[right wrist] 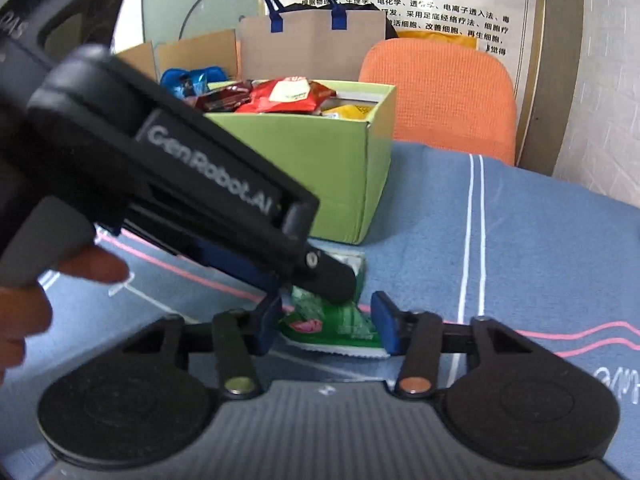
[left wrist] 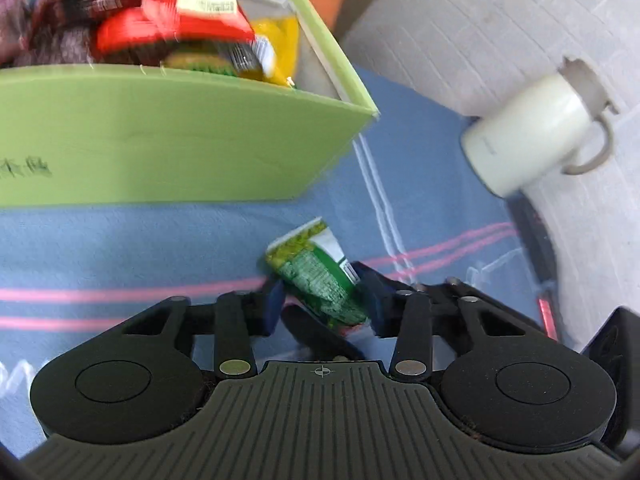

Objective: Organize snacks
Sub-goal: 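Grasp the last green-and-white packet with the left gripper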

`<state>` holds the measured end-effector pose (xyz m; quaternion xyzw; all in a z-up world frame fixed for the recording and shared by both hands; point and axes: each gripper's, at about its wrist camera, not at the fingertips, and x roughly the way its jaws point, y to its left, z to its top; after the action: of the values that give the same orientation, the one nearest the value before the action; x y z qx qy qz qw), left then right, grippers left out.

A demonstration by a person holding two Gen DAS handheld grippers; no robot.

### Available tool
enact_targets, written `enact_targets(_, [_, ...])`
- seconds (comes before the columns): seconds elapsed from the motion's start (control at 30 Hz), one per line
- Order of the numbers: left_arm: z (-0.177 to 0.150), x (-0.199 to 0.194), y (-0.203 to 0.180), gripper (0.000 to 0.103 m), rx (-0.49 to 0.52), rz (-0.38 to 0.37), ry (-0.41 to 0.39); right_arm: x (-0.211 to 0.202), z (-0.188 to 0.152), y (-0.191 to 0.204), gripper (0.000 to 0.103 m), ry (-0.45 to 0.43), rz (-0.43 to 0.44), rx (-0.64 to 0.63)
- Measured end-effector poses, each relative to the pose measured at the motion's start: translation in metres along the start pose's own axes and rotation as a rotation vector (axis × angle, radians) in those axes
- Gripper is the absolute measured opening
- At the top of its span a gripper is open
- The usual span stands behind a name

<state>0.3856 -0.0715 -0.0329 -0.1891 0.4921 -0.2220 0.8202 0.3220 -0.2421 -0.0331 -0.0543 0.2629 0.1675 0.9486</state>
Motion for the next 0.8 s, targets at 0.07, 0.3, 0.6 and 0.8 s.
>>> enact_targets(0.07, [-0.009, -0.006, 0.001, 0.015, 0.004, -0.017, -0.004, -0.007, -0.005, 0.008, 0.047, 0.003, -0.001, -0.010])
enact_targets(0.3, [-0.045, -0.041, 0.013, 0.013, -0.031, -0.022, -0.038, -0.035, -0.019, 0.047, 0.041, -0.011, 0.037, -0.055])
enact_targets(0.6, [-0.075, -0.071, 0.040, 0.033, -0.064, -0.012, -0.080, -0.044, -0.030, 0.097, 0.049, -0.022, 0.051, -0.101])
enact_targets(0.8, [-0.075, -0.068, 0.036, 0.021, -0.048, -0.011, -0.088, -0.041, -0.031, 0.085, 0.052, -0.004, 0.045, -0.026])
